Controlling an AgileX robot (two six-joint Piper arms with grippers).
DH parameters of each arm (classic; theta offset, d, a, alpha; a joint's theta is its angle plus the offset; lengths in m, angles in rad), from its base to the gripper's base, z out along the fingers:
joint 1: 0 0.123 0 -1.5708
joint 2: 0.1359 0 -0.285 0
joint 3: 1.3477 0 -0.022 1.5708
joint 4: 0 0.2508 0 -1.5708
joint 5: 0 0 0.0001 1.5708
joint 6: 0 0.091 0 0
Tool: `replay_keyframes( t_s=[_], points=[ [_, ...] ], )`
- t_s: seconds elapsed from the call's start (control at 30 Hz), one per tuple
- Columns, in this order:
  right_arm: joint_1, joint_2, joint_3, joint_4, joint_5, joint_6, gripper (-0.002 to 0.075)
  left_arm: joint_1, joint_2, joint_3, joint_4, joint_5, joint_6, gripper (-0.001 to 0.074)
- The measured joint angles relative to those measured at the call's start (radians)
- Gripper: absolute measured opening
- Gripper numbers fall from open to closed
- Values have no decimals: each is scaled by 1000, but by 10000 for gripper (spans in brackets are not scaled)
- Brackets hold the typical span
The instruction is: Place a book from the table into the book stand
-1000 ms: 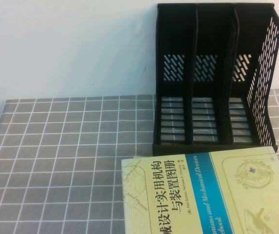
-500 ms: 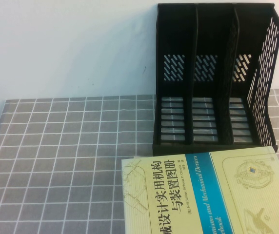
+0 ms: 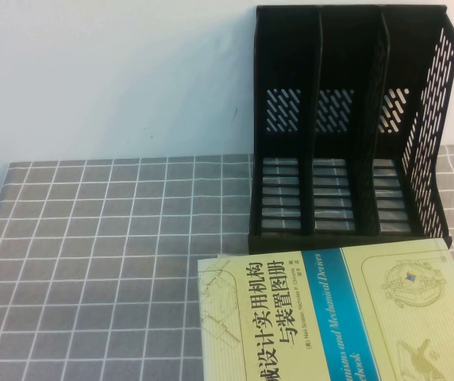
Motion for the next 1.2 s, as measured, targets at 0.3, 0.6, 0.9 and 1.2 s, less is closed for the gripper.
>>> replay_keyframes(
  t_s=[0.3, 0.6, 0.9, 1.2],
  points=[
    [0, 0, 0, 0, 0, 0, -3, 0, 0, 0, -205, 211, 152, -4],
    [0, 0, 0, 0, 0, 0, -3, -35, 0, -38, -283, 336, 170, -4],
    [0, 0, 0, 0, 0, 0, -3, -101, 136, -226, -414, 557, 486, -4],
    [0, 0, 0, 0, 0, 0, -3, -102, 207, -349, -568, 628, 509, -4]
  ],
)
